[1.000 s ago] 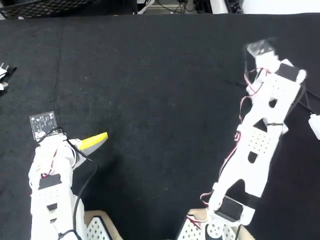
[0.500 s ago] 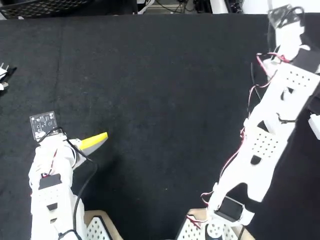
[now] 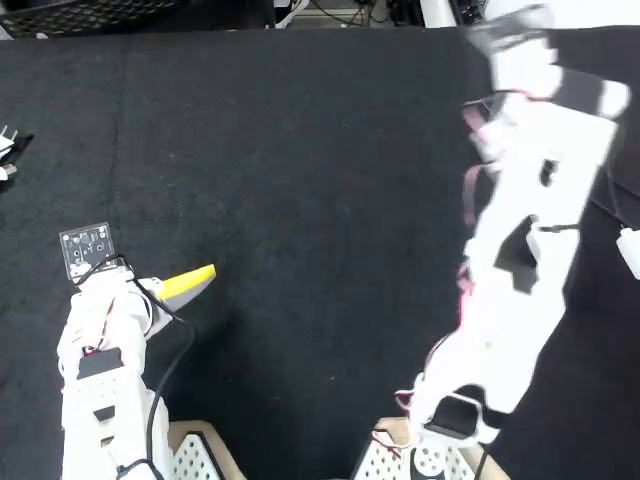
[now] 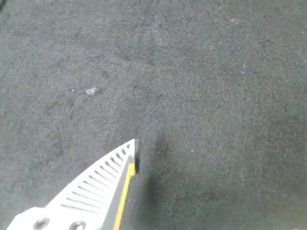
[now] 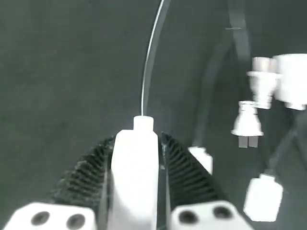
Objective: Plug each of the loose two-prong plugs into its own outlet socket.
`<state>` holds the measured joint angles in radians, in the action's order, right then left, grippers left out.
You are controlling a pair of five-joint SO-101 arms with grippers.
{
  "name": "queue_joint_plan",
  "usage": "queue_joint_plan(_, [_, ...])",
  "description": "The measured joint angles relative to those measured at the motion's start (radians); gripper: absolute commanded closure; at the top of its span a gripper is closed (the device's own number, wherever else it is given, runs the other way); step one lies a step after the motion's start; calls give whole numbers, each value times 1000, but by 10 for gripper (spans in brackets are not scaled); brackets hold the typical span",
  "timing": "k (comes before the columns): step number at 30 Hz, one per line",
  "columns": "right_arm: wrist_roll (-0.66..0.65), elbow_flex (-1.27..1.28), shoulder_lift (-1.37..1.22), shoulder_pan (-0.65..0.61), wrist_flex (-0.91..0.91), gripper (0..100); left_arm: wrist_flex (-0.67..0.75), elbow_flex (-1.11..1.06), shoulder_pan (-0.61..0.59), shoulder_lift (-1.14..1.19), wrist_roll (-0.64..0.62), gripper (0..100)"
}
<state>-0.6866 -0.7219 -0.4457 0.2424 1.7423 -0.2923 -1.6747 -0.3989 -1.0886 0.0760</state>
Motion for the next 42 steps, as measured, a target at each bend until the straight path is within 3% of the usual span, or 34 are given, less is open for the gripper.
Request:
queue_joint_plan(10, [8,555,301,-334,-34,981,0,0,0,0,0,381])
queue_joint_plan(17, [150,723,446,-624,-51,981,0,0,0,0,0,381])
queue_joint_plan(23, [272,957,479,-852,-255,981,0,0,-5,0,0,381])
queue_joint_plan(27, [296,1138,480,-974,-448,981,0,0,-69,0,0,381])
queue_joint_plan(34, [299,1395,480,-1025,-773,945,0,0,-91,0,0,381])
queue_joint_plan(42, [299,1479,483,-1030,-872,801,0,0,-91,0,0,381])
